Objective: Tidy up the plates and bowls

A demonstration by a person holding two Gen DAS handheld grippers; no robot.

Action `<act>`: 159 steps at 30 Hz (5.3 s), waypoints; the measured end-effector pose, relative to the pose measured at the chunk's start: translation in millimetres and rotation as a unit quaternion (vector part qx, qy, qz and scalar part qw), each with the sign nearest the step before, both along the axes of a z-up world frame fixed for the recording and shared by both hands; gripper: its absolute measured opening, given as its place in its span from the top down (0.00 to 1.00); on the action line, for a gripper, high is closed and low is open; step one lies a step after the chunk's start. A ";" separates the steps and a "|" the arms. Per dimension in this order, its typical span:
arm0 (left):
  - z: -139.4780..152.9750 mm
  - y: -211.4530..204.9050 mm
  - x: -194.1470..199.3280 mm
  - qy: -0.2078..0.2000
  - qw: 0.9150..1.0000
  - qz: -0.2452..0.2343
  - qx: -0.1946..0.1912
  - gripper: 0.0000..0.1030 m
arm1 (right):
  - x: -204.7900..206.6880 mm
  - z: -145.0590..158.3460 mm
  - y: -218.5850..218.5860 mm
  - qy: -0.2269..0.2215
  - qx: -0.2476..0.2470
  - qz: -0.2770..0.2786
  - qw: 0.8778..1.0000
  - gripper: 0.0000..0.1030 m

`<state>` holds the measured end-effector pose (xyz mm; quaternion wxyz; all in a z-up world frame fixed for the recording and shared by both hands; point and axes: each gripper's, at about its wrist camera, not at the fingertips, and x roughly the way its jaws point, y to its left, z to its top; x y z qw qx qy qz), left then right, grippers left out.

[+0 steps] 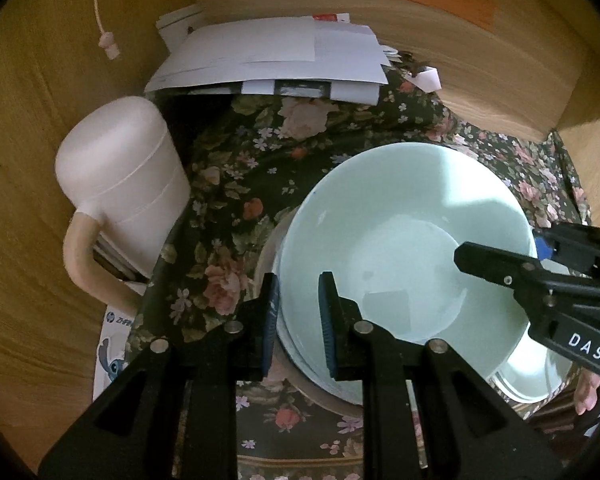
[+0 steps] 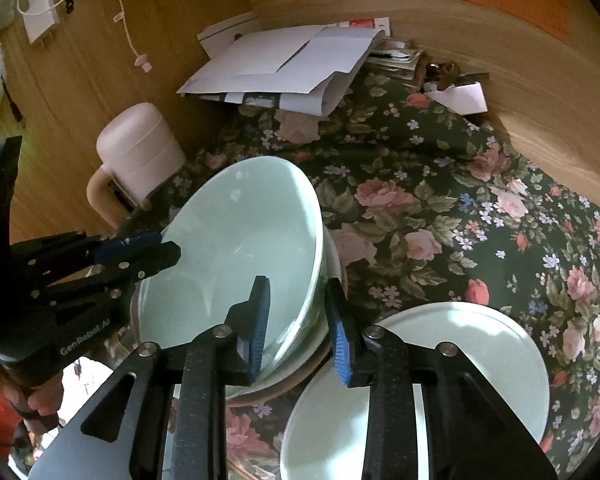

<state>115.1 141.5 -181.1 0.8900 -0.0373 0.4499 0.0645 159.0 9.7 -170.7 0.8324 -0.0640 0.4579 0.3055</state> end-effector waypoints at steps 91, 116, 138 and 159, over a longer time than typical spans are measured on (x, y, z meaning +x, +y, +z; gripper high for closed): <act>26.7 -45.3 -16.1 -0.028 0.996 -0.037 -0.075 0.62 | -10.2 24.8 -67.3 0.006 0.061 -0.047 0.997 0.63; 4.6 -129.4 -9.9 0.000 0.994 -0.082 -0.074 0.62 | -16.9 7.8 -154.8 0.025 0.054 -0.082 0.995 0.65; 0.5 -134.4 -4.0 -0.012 0.993 -0.102 -0.056 0.55 | -13.2 -4.7 -172.9 0.018 0.040 -0.105 0.993 0.61; 131.7 -144.1 -120.8 -0.283 0.955 -0.092 -0.013 0.28 | -128.9 130.1 -174.3 -0.242 0.099 -0.094 0.961 0.22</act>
